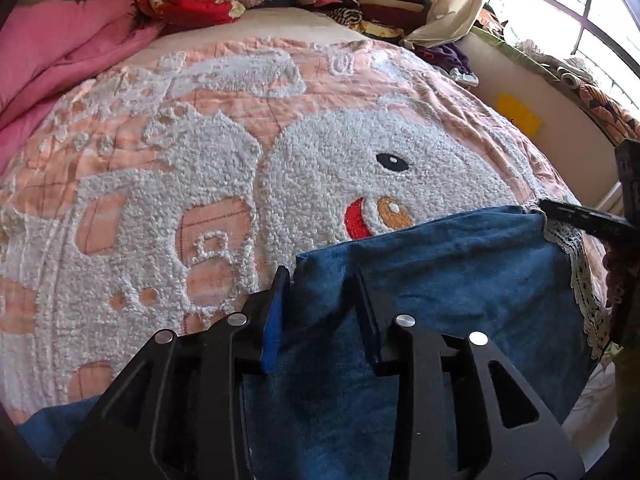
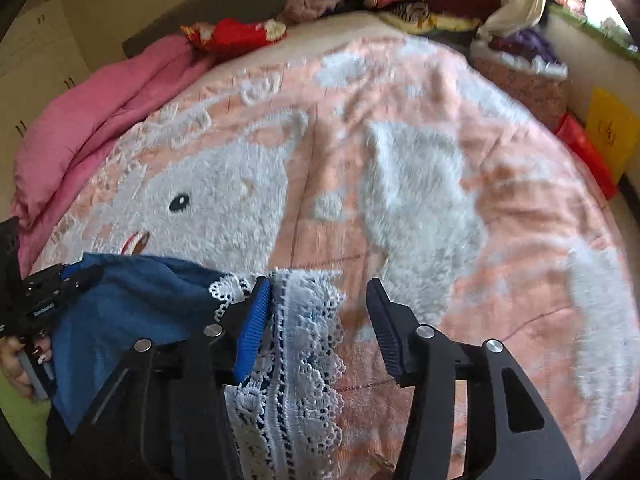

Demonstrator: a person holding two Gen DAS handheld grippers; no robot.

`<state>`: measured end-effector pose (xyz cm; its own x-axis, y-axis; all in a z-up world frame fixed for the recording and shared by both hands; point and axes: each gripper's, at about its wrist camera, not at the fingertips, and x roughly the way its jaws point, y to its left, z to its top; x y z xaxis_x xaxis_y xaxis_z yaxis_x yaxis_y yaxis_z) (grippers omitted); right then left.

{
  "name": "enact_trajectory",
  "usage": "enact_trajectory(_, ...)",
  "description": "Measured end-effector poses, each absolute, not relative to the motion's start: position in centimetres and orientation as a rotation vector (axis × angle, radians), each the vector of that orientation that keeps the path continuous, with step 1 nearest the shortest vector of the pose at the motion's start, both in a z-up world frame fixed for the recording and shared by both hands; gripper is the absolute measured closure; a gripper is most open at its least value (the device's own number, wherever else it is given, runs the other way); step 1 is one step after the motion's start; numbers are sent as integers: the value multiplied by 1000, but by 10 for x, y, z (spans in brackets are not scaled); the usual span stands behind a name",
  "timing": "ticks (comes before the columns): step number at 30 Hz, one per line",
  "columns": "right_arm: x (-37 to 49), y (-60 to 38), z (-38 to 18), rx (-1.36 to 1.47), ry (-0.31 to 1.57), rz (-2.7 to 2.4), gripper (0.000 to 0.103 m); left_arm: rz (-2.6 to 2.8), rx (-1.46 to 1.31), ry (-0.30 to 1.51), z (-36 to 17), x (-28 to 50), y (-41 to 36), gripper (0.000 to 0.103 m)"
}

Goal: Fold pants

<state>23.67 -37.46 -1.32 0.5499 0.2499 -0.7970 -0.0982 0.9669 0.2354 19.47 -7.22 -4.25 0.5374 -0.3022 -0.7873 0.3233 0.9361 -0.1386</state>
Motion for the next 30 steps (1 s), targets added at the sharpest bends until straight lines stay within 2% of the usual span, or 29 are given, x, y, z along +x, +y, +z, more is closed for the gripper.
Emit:
enact_trajectory(2,239,-376,-20,207,988,253,64,-374,34,936,-44,194,-73,79)
enact_trajectory(3,238,-376,-21,227,987,286,77,-378,37,937,-44,194,-74,89)
enact_trajectory(4,236,-375,-20,234,986,307,83,-389,36,939,-43,192,-75,97)
enact_trajectory(10,219,-381,21,245,812,338,87,-378,45,814,-13,182,-74,99)
enact_trajectory(15,241,-373,17,173,814,304,87,-324,41,864,-26,208,-79,102)
enact_trajectory(17,252,-367,0,117,873,261,86,-315,42,898,-41,214,-79,101)
enact_trajectory(21,253,-363,-17,58,892,214,75,-308,29,894,-46,214,-74,95)
enact_trajectory(22,253,-363,-16,45,888,200,66,-305,14,885,-44,214,-72,93)
enact_trajectory(24,251,-366,-13,34,880,169,57,-292,-5,864,-39,211,-67,86)
enact_trajectory(25,248,-370,-9,43,870,160,55,-279,-15,848,-35,207,-62,81)
enact_trajectory(27,235,-380,4,65,835,141,52,-258,-31,819,-25,201,-53,79)
enact_trajectory(28,228,-384,10,71,820,132,48,-242,-41,798,-18,197,-47,75)
enact_trajectory(30,208,-394,19,90,797,117,47,-215,-44,772,-8,188,-37,67)
